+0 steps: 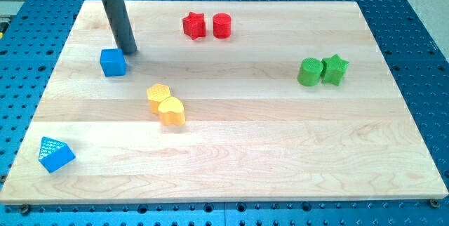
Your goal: Move the cube diagonally to the triangle
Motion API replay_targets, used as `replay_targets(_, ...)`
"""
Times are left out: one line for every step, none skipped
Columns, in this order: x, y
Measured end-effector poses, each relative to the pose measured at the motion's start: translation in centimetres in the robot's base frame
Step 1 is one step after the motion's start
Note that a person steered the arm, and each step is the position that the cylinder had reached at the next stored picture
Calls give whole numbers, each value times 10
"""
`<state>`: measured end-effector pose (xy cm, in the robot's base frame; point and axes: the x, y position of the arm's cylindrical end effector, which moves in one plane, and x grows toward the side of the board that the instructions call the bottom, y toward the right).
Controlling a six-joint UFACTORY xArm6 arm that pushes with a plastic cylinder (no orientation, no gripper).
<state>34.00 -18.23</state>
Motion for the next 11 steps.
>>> replay_targets(32,-18)
replay_targets(36,-21)
replay_targets(36,-21)
replay_targets(37,-21)
replay_targets(38,-21)
replay_targets(38,-21)
replay_targets(37,-21)
replay_targets(32,-31)
replay_targets(42,-55)
replay_targets(43,-11)
replay_targets(9,4)
